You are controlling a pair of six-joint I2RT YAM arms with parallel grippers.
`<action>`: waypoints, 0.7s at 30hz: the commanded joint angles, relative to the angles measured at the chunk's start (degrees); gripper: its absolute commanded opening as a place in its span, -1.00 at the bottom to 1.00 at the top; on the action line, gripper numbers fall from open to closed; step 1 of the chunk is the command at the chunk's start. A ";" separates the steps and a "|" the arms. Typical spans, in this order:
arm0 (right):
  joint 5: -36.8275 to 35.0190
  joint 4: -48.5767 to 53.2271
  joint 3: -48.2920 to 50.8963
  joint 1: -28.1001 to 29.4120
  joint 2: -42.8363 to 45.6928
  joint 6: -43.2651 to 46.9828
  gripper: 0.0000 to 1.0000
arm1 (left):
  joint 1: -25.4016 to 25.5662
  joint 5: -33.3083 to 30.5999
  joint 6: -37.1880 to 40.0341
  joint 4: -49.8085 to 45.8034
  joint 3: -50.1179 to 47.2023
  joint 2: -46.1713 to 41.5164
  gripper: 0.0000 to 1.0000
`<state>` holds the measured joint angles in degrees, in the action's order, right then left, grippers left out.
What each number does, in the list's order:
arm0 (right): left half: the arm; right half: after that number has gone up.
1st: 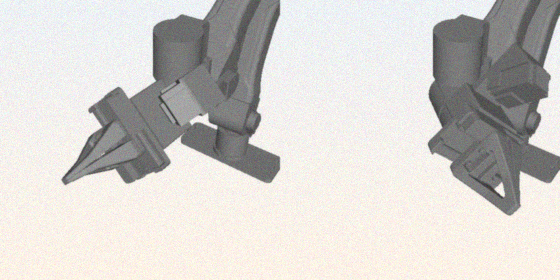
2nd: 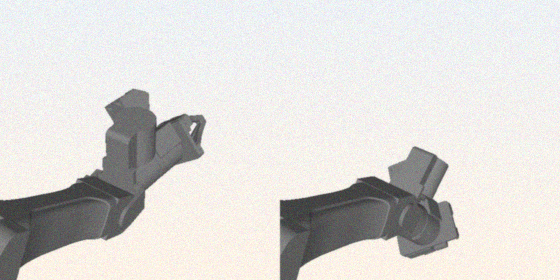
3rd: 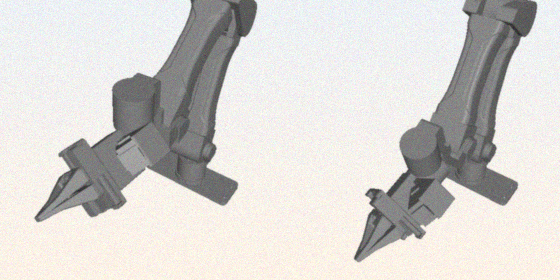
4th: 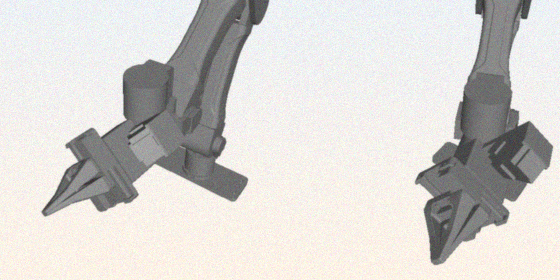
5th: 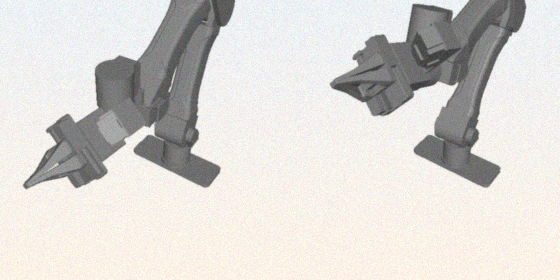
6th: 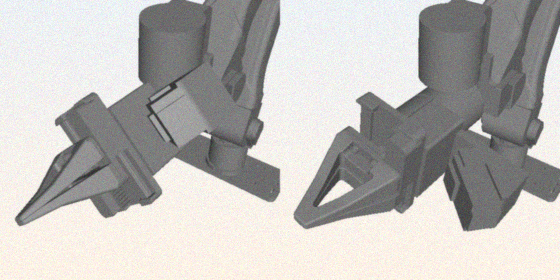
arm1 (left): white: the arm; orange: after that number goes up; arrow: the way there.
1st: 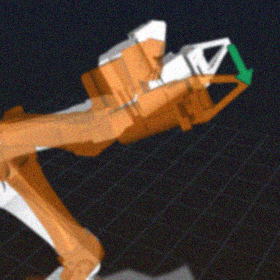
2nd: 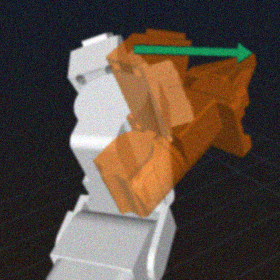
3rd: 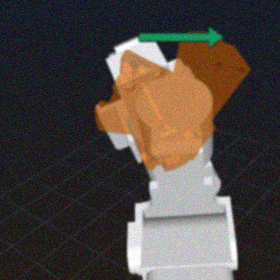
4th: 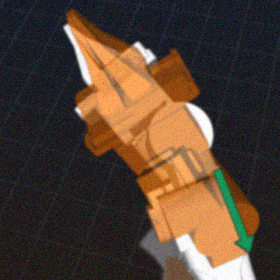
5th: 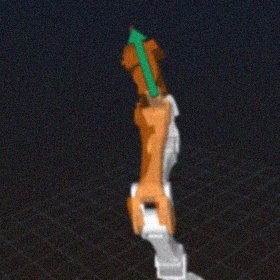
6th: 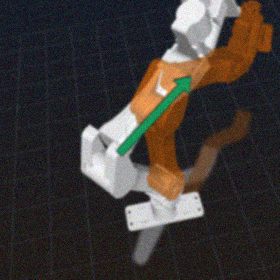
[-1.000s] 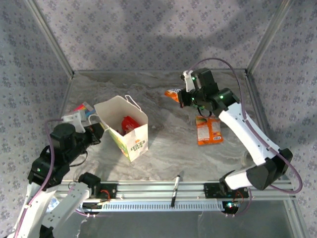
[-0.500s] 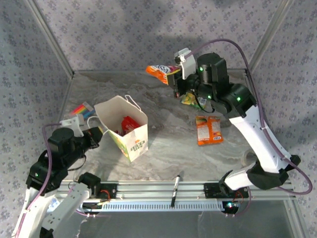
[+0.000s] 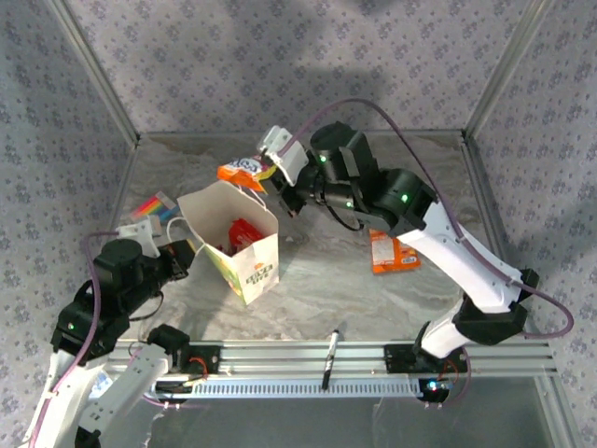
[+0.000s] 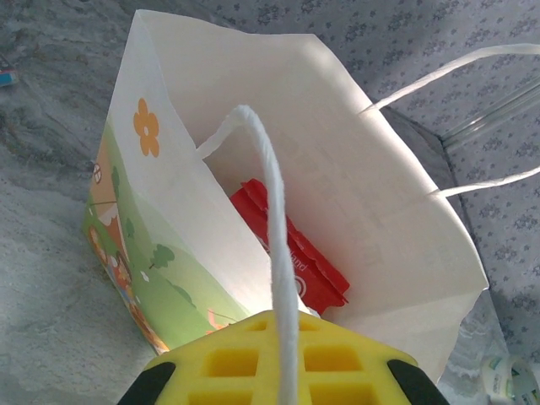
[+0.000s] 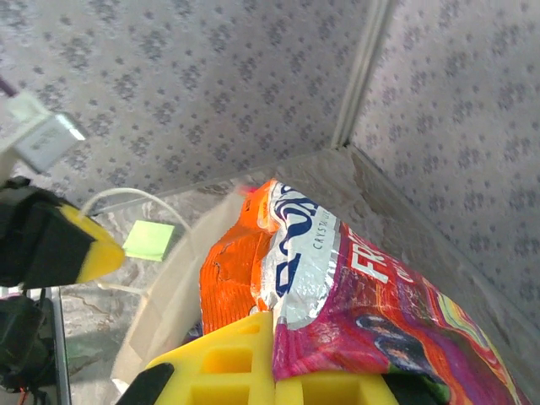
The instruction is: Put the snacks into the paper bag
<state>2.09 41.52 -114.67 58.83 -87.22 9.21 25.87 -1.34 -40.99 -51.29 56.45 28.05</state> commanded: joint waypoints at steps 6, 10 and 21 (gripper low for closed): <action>-1.95 -4.50 -3.72 6.10 -0.99 10.33 -1.00 | -0.12 1.06 1.38 -0.30 -0.89 -0.36 -0.89; -0.68 -3.66 -4.39 8.09 -2.69 13.34 -1.00 | -0.14 1.08 1.31 -0.47 -1.06 -0.91 -0.89; 2.22 1.05 -8.12 11.70 -8.50 23.52 -1.00 | -0.13 1.25 1.18 -1.07 -1.34 -1.60 -0.89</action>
<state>2.83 42.13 -119.52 70.26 -95.04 28.14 25.87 -0.91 -40.53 -51.33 55.37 27.33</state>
